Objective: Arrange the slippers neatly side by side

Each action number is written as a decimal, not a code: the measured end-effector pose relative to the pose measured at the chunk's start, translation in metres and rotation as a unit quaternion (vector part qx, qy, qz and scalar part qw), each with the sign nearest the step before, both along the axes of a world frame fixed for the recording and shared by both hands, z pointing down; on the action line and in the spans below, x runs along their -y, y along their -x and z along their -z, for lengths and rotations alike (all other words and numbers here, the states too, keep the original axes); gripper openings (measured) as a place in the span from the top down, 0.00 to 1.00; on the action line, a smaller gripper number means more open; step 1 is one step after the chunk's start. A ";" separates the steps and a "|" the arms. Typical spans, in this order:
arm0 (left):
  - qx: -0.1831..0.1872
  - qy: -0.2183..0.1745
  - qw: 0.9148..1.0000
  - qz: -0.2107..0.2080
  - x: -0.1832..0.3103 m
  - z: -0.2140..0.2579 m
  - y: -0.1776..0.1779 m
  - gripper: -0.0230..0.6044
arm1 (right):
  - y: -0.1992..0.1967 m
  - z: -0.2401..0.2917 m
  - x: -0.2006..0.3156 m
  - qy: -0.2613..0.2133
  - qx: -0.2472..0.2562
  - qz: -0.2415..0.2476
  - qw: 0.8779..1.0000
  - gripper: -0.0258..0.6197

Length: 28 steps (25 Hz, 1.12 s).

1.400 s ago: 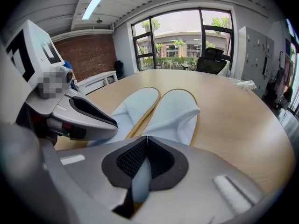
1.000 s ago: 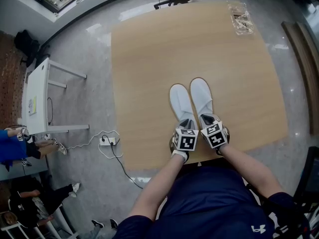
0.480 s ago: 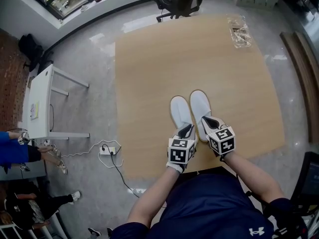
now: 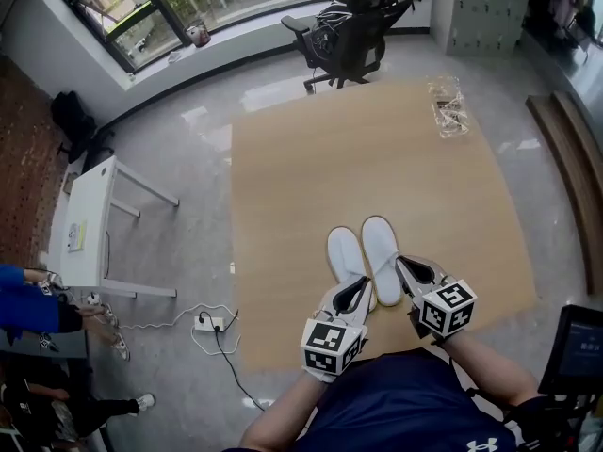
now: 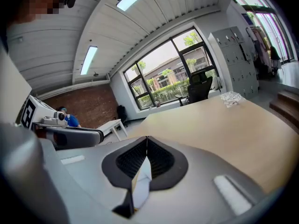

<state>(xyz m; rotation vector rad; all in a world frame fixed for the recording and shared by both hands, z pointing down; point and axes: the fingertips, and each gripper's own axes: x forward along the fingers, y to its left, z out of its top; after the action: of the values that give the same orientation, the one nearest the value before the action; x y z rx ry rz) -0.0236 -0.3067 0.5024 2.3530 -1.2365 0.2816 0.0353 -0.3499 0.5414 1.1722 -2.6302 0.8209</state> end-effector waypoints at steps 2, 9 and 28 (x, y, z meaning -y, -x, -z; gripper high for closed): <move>-0.003 -0.021 1.000 0.004 -0.004 0.018 0.004 0.93 | -0.001 0.022 -0.002 -0.013 0.014 -0.001 1.000 0.94; -0.020 -0.069 0.997 0.007 -0.016 0.056 0.004 0.95 | -0.003 0.087 -0.011 -0.086 0.026 0.003 0.996 0.94; -0.013 -0.070 0.997 0.002 -0.016 0.079 -0.013 0.95 | 0.000 0.127 -0.034 -0.164 0.022 0.002 0.986 0.94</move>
<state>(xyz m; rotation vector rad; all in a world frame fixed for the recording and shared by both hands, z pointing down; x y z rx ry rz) -0.0103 -0.2910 0.4230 2.4641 -1.2864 0.1656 0.0356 -0.3157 0.4148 1.2319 -2.8809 0.4246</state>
